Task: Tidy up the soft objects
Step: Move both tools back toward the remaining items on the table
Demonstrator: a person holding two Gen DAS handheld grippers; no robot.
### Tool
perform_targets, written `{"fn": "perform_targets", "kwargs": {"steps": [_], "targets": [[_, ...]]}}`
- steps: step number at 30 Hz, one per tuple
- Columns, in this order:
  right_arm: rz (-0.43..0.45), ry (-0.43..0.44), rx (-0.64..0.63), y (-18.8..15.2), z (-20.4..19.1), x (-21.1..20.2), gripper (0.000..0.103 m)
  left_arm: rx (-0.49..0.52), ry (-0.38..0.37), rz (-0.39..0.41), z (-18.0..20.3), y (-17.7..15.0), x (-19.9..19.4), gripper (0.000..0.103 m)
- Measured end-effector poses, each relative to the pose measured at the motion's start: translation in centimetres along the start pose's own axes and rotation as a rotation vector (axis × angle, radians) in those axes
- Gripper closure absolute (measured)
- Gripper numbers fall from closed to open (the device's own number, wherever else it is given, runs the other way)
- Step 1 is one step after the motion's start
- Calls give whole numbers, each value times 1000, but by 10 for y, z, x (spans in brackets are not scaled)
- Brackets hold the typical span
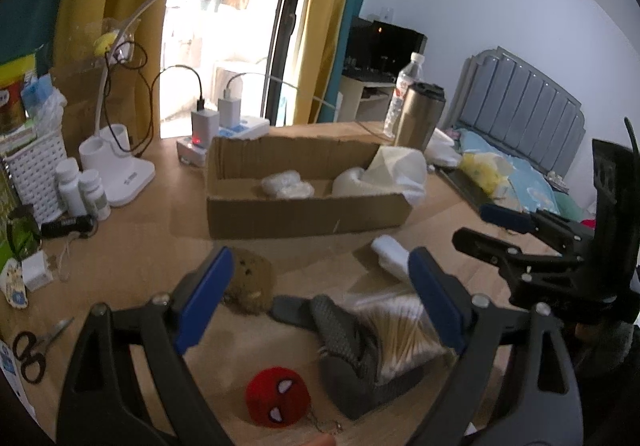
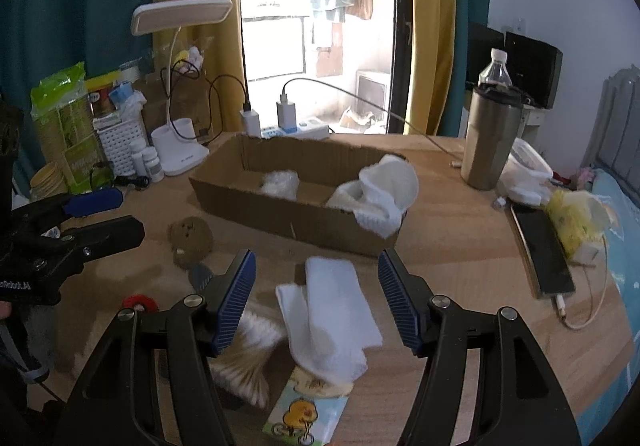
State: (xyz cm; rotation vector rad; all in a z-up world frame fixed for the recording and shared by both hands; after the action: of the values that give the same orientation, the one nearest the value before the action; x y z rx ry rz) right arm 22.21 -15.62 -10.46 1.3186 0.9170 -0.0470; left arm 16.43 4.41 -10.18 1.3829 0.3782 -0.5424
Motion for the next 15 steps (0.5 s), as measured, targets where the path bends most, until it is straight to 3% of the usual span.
{"fn": "perform_targets", "kwargs": {"steps": [15], "targets": [[-80,0,30,-53,6,5,36,3,-10,-63,17,-33,12,13]]}}
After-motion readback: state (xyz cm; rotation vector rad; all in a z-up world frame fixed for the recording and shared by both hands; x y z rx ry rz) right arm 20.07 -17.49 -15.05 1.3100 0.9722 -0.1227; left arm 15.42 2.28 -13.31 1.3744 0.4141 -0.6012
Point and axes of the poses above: each gripper's, at about its wrist camera, not at the fingertips, and x roughly the way its jaws point, z to its right, y to its top, the point moved 3 cm from there along x, roughly the way its jaws point, and after that the axes turned 3 degrees about x, right-handed, at the moved point
